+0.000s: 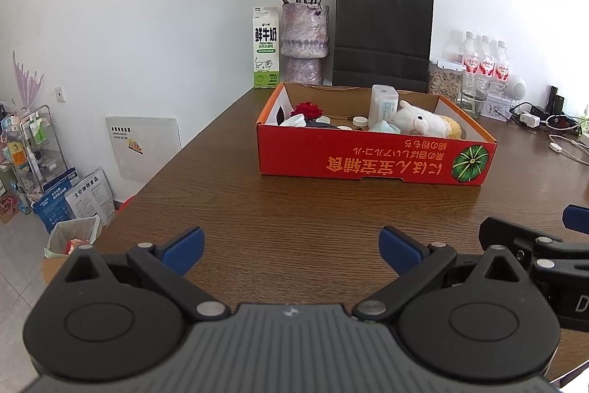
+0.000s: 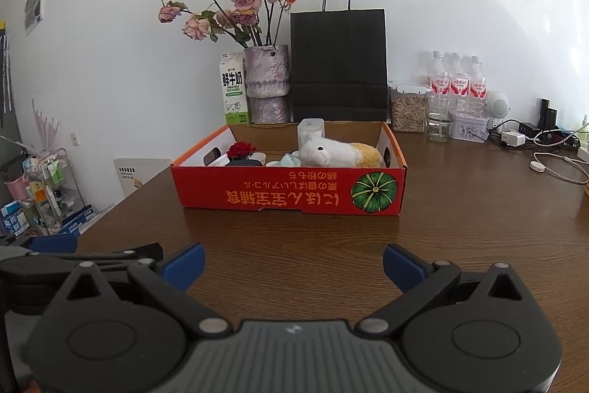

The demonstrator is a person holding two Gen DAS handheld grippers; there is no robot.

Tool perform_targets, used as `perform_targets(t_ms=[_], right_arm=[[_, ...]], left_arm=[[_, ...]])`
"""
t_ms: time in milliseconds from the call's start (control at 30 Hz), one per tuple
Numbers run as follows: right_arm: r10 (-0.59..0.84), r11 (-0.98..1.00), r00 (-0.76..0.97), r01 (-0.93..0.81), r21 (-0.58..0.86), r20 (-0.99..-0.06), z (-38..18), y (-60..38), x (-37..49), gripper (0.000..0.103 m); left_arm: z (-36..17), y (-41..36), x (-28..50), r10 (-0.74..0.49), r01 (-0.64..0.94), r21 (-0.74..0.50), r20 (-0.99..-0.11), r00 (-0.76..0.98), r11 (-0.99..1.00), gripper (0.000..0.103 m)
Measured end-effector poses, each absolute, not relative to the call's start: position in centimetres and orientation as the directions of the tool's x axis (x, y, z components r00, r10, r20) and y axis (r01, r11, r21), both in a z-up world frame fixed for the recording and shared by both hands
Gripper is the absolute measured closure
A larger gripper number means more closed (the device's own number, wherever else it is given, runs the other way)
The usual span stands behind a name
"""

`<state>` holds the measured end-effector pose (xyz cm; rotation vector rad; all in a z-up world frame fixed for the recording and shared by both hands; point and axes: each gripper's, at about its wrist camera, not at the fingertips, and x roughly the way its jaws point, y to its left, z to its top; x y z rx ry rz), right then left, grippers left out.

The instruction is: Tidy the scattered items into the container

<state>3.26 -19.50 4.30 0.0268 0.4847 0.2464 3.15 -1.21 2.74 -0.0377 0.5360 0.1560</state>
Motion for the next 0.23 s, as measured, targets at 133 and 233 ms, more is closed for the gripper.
perform_targets(t_ms=[133,233], right_arm=[[0.238,0.971,0.857,-0.226,0.083,-0.457,4.29,-19.54,3.28,0.000],[0.235,0.971,0.858,-0.225,0.077,-0.457,4.27,-19.53,3.30,0.000]], left_arm=[[2.62,-1.09,3.03,0.128,-0.153,-0.008,-0.501,0.856,0.988,0.000],[2.58,-1.07,3.08,0.127,-0.151,-0.006,-0.504,0.854,0.988,0.000]])
